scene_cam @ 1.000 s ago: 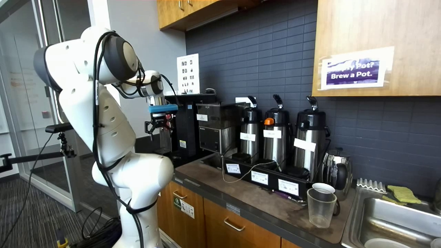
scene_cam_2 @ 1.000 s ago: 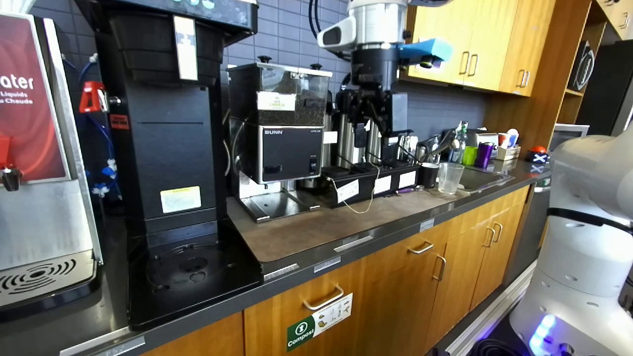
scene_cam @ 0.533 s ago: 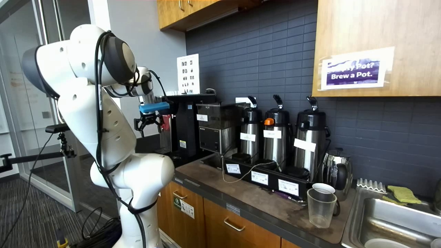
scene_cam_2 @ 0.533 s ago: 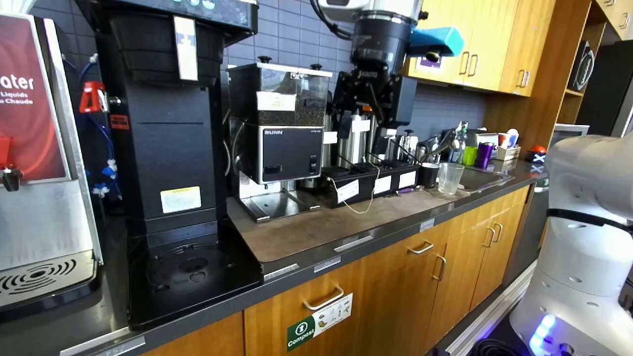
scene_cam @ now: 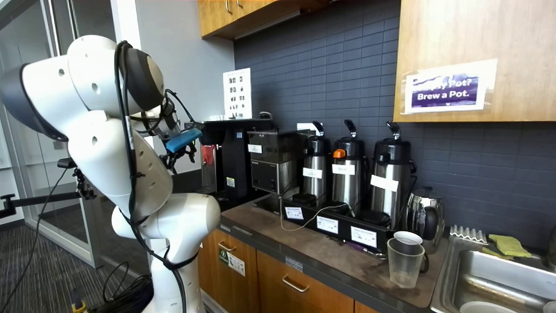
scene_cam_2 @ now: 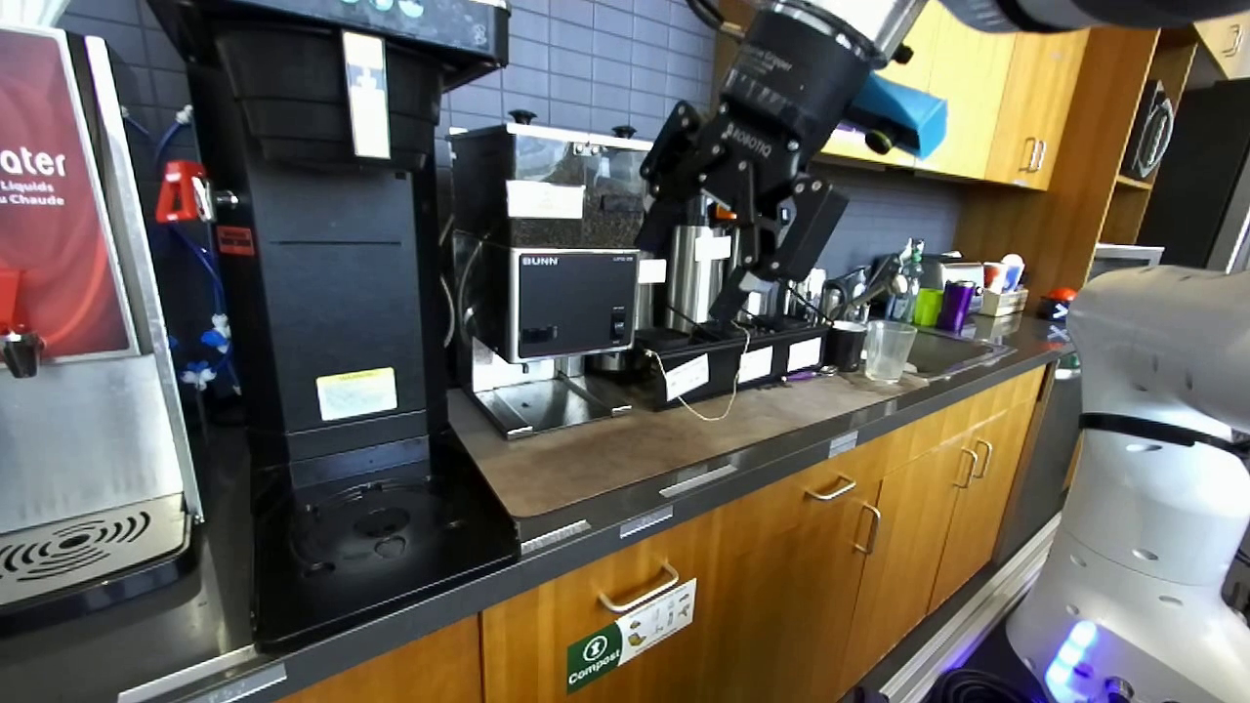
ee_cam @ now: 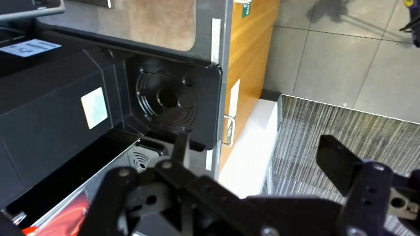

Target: Press a button on the coffeemaker

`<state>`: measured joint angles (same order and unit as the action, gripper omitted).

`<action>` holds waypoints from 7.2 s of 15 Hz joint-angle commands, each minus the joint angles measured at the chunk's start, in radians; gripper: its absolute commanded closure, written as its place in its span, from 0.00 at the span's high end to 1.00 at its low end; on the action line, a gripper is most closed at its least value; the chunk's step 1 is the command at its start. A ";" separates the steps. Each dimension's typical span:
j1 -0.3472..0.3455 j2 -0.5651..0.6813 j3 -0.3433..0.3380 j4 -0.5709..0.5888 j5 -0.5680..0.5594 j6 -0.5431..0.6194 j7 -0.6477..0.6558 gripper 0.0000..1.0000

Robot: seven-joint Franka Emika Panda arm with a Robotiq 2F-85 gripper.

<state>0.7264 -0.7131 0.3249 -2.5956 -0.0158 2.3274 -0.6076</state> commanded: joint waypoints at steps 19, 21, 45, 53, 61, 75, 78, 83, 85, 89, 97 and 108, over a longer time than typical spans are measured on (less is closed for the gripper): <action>-0.108 -0.024 0.014 -0.096 -0.380 0.276 0.148 1.00; -0.108 -0.024 0.014 -0.096 -0.380 0.276 0.148 1.00; -0.396 0.105 0.133 -0.079 -0.751 0.386 0.299 1.00; -0.530 0.219 0.181 -0.042 -0.879 0.505 0.373 0.68; -0.675 0.319 0.226 0.024 -0.986 0.603 0.393 0.06; -0.919 0.466 0.353 0.144 -1.268 0.670 0.646 0.00; -0.942 0.508 0.373 0.168 -1.335 0.661 0.714 0.00; -0.955 0.581 0.387 0.219 -1.458 0.645 0.826 0.00; -0.952 0.612 0.385 0.238 -1.508 0.639 0.863 0.00; -0.944 0.674 0.377 0.275 -1.603 0.624 0.927 0.00; -0.937 0.783 0.366 0.338 -1.751 0.583 0.977 0.00; -0.934 0.809 0.364 0.354 -1.738 0.534 0.913 0.00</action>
<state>-0.2104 0.0951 0.6888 -2.2510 -1.7576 2.8770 0.3334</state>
